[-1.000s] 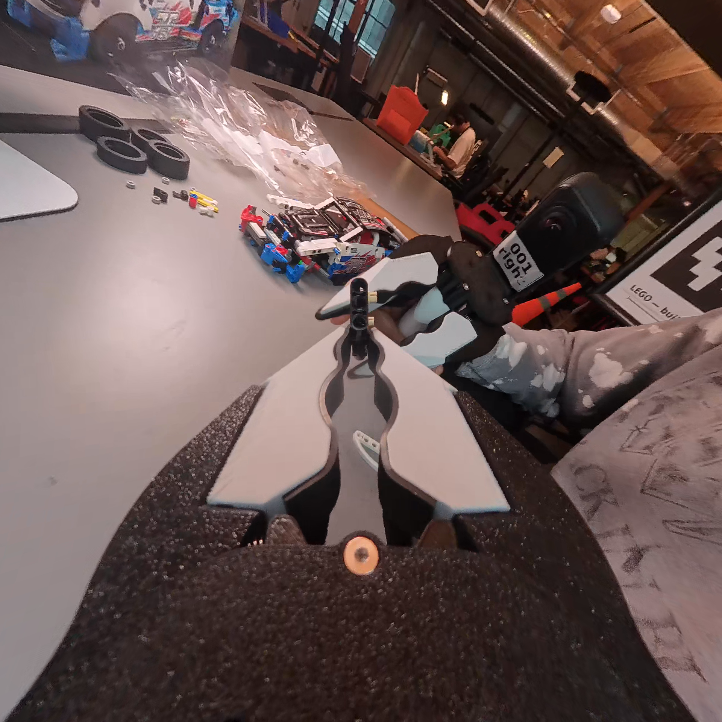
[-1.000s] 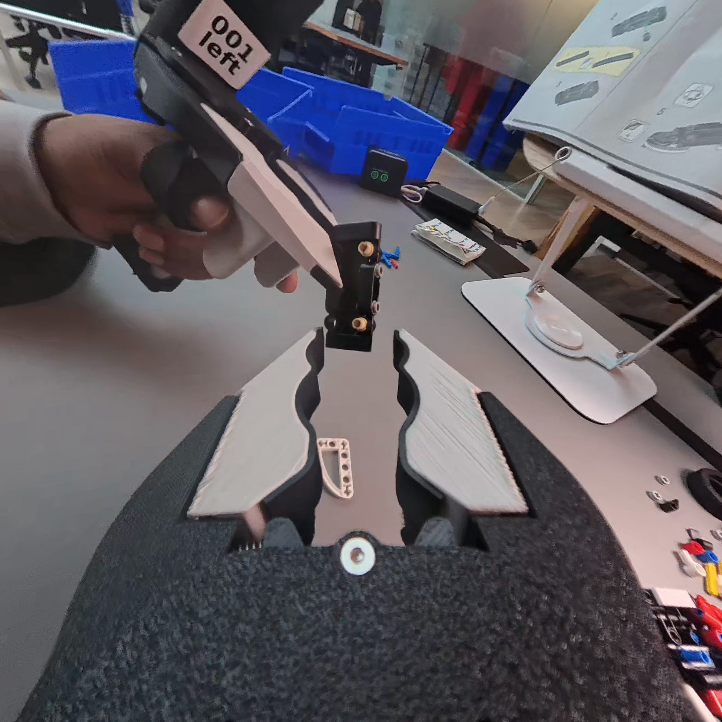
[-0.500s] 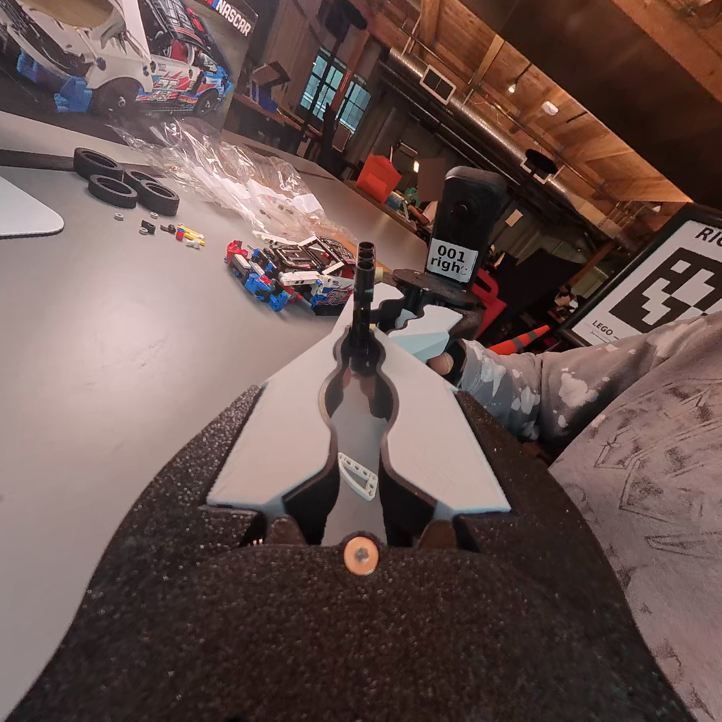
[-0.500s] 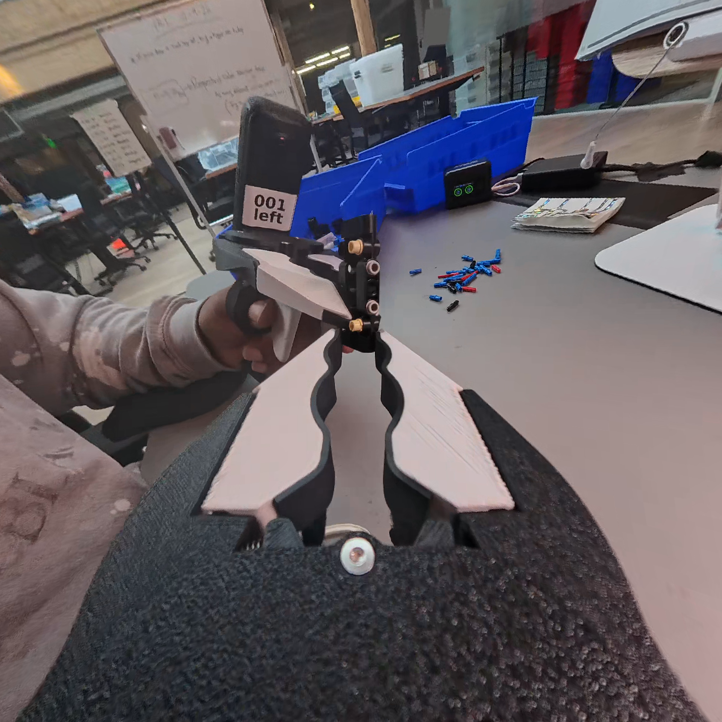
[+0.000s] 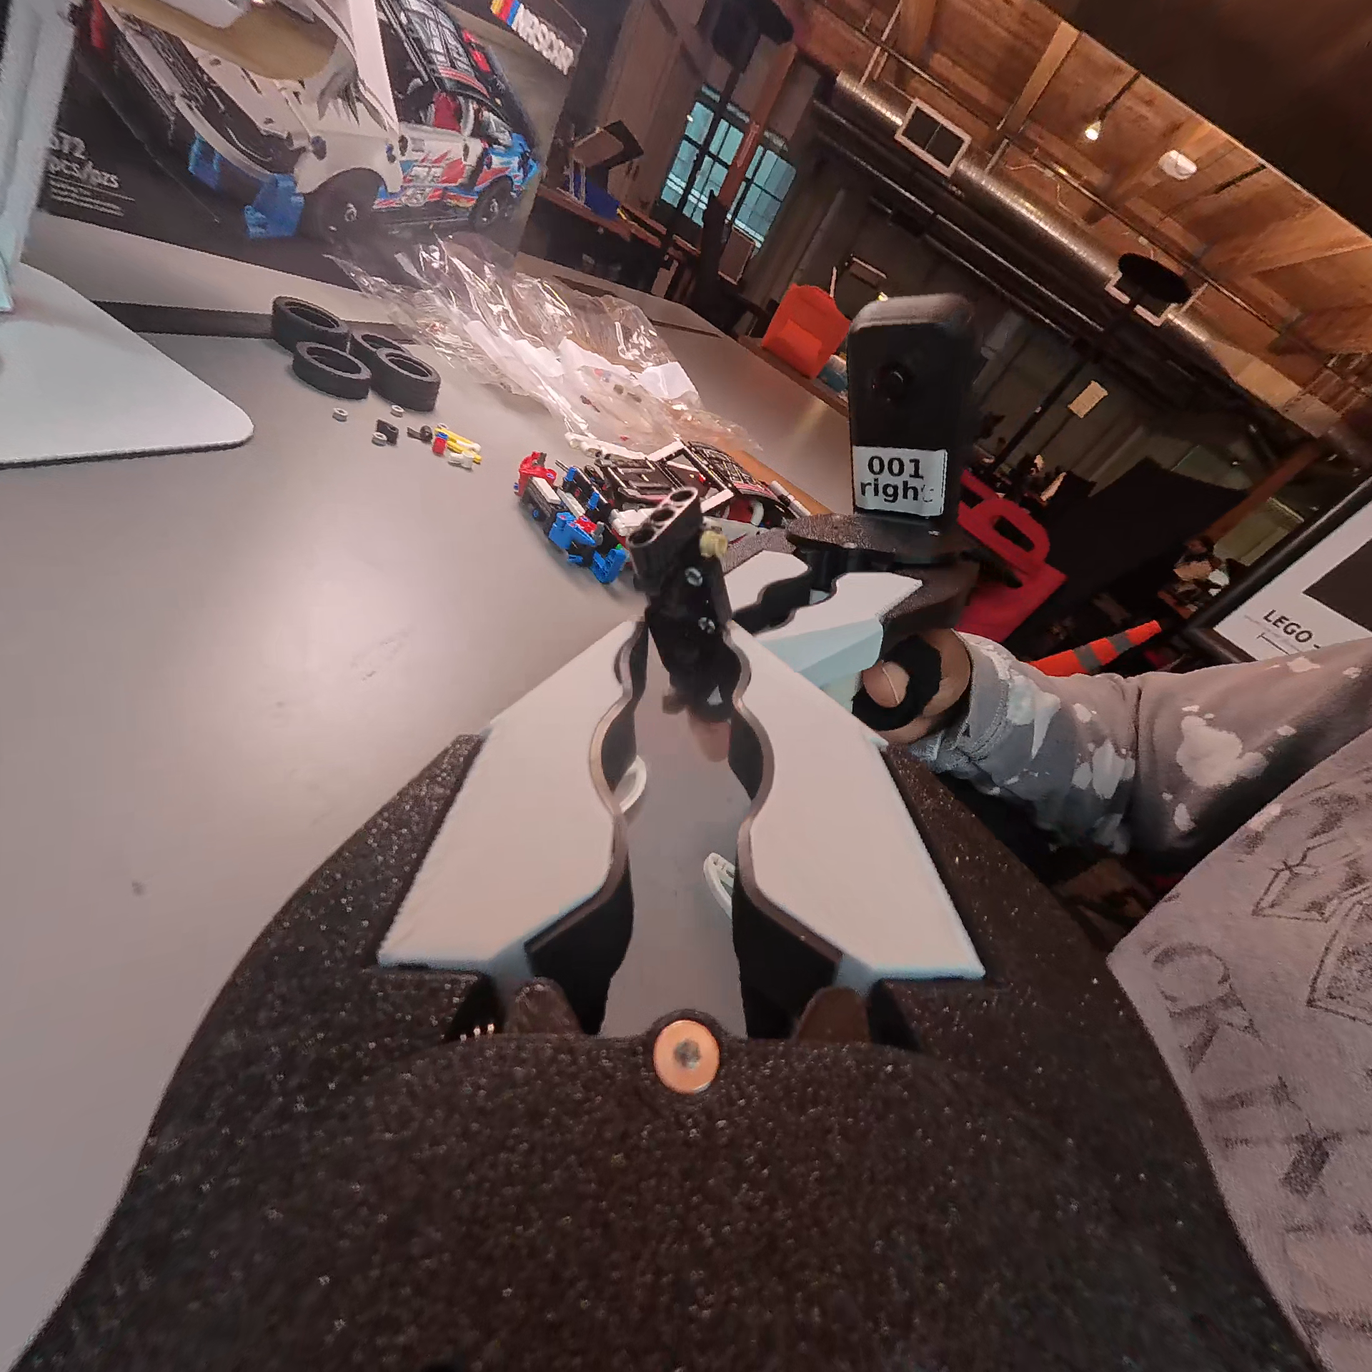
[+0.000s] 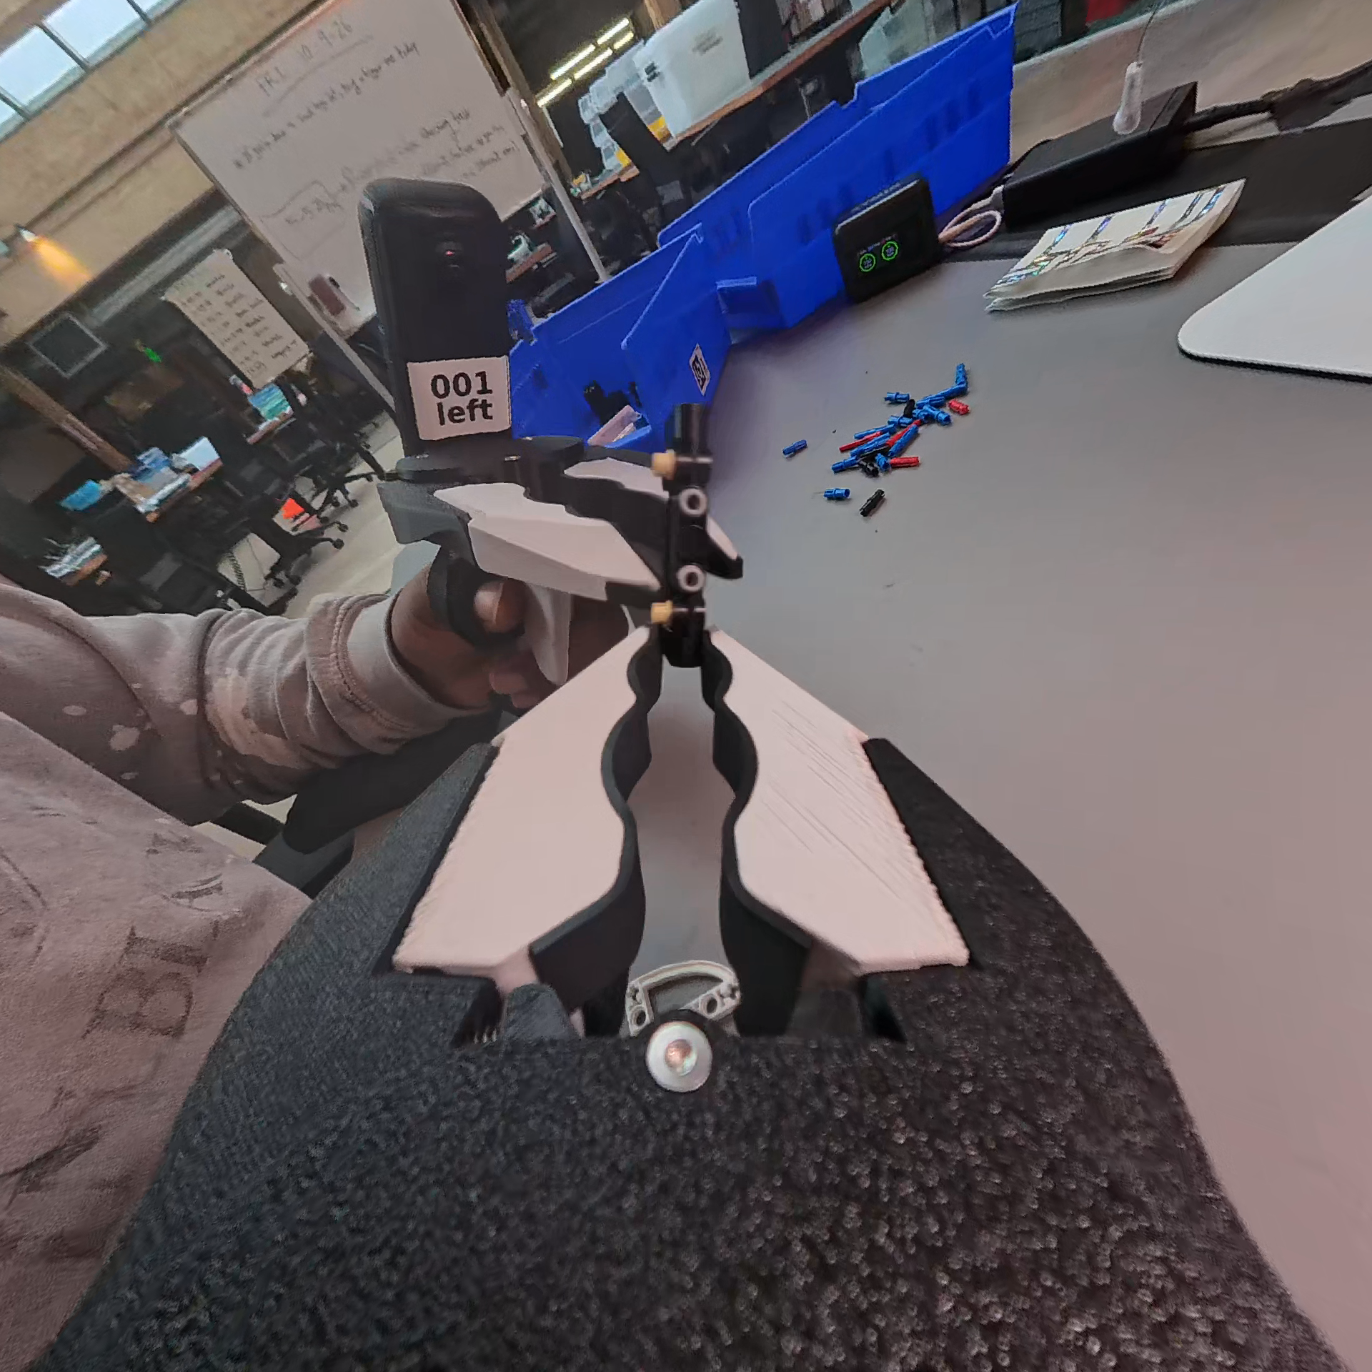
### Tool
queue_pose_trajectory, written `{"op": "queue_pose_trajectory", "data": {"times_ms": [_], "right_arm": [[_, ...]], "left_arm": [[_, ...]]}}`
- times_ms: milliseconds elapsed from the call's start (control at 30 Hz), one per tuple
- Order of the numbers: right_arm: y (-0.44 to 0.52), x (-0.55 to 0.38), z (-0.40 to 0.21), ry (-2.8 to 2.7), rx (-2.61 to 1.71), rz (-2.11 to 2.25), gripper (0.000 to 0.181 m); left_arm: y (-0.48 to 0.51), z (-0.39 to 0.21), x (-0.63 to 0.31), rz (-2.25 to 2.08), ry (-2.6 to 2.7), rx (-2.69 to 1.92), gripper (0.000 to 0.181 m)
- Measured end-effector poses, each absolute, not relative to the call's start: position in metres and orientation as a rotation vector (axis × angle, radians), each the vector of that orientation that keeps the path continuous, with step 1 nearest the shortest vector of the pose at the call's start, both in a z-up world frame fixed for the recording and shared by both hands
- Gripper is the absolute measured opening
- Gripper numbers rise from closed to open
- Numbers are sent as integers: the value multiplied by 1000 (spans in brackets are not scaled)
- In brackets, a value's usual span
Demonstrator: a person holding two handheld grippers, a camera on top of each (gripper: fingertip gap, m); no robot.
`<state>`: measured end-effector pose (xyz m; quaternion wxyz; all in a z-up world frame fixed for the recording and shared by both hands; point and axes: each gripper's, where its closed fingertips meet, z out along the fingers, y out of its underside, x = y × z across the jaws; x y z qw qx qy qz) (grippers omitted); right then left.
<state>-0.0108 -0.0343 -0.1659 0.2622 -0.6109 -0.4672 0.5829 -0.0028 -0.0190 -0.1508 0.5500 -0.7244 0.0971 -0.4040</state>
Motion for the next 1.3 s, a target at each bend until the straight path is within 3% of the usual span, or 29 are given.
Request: {"op": "queue_pose_trajectory", "data": {"times_ms": [567, 767, 933, 1067, 1300], "right_arm": [[-56, -10, -158, -1286, -1634, 1813, 8], [-14, -9, -167, -1298, -1583, 1302, 26], [13, -12, -156, -1152, -1610, 1099, 24], [27, -16, -164, -1088, -1676, 973, 12], [37, -10, -169, -1037, -1713, 967, 13]], "left_arm": [[-31, -140, 11, -1172, 262, -1653, 7], [-9, -170, -16, -927, 186, -1829, 4], [10, -196, -13, -826, 160, -1974, 4], [26, -198, -4, -703, 241, -2025, 5], [39, -197, -1, -507, 372, -2050, 6]]}}
